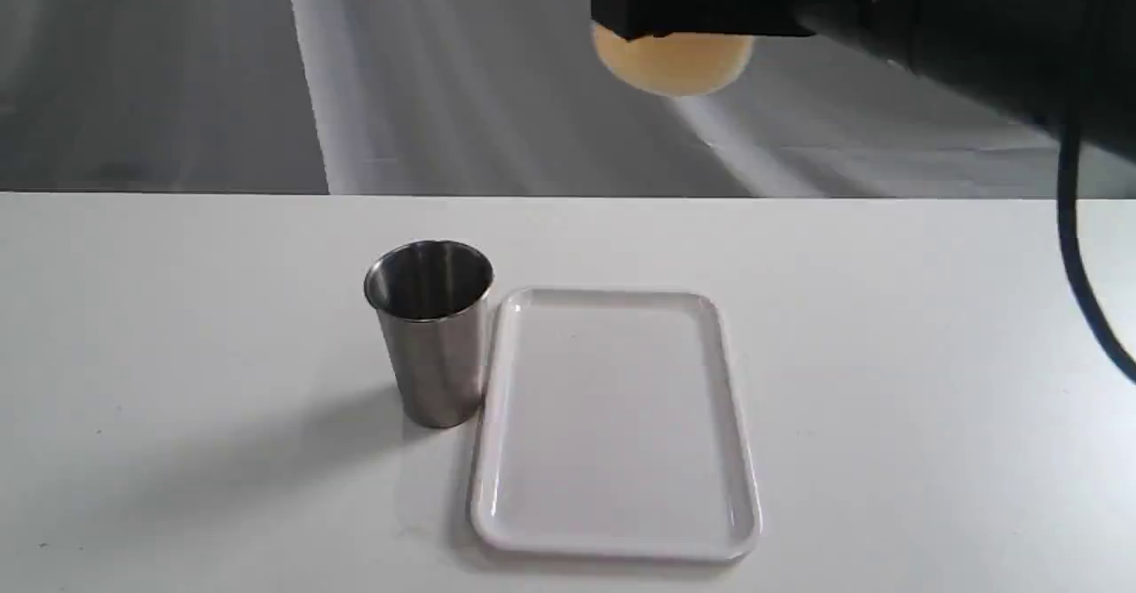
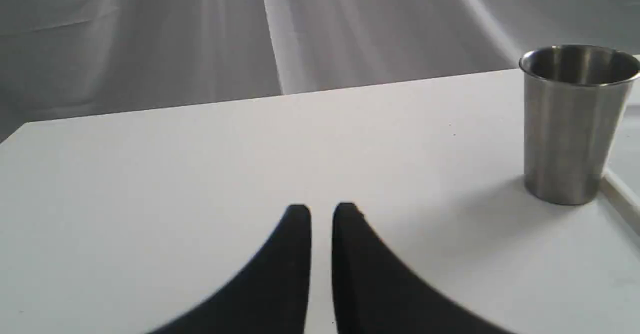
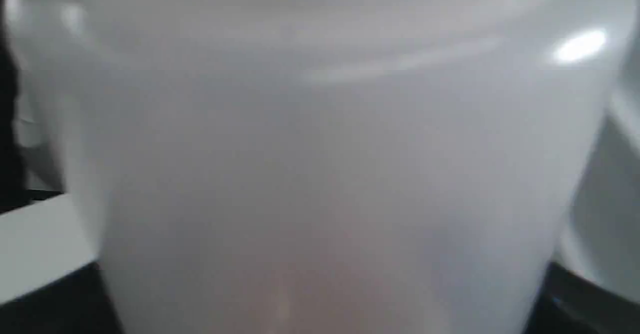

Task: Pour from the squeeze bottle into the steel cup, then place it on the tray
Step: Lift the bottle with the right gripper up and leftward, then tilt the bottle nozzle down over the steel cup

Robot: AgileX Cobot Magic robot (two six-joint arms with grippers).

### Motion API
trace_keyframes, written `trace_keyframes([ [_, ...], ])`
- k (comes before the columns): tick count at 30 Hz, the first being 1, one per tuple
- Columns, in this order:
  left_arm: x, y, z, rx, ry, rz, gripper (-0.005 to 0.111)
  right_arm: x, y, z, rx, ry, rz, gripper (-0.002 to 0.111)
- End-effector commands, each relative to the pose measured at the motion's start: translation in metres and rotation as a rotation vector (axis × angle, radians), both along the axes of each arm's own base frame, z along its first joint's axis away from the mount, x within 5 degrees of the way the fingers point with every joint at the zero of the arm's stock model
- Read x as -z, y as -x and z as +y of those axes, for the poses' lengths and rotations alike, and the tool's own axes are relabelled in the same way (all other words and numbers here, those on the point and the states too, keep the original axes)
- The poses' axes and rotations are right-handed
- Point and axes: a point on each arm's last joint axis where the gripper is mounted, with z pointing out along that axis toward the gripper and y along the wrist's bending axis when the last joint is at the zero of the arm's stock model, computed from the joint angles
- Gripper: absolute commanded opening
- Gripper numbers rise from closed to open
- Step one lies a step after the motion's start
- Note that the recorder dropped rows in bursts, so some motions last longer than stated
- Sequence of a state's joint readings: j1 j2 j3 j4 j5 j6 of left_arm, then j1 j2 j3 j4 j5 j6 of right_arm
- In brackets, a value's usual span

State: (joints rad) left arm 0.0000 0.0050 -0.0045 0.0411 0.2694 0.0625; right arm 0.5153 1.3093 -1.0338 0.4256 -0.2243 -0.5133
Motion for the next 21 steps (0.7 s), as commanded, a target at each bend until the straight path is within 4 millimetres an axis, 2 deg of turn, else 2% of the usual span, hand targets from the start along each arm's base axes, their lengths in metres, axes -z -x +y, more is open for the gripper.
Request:
trace_keyframes([
  [1,0.001,0.0,0.0,0.004,-0.001,-0.008,0.008,-0.012,-0.001,-0.006,-0.03,-0.069,0.078,0.0],
  [4,0.001,0.0,0.0,0.004,-0.001,-0.008,0.008,-0.018,-0.003,-0.011,-0.021,-0.1,0.176,0.0],
  [7,0.001,0.0,0.0,0.004,-0.001,-0.008,0.008,-0.021,-0.004,-0.015,-0.002,0.002,0.203,0.0],
  [21,0.001,0.0,0.0,0.004,-0.001,-0.008,0.008,-0.001,-0.009,-0.021,0.043,0.305,0.266,0.0],
])
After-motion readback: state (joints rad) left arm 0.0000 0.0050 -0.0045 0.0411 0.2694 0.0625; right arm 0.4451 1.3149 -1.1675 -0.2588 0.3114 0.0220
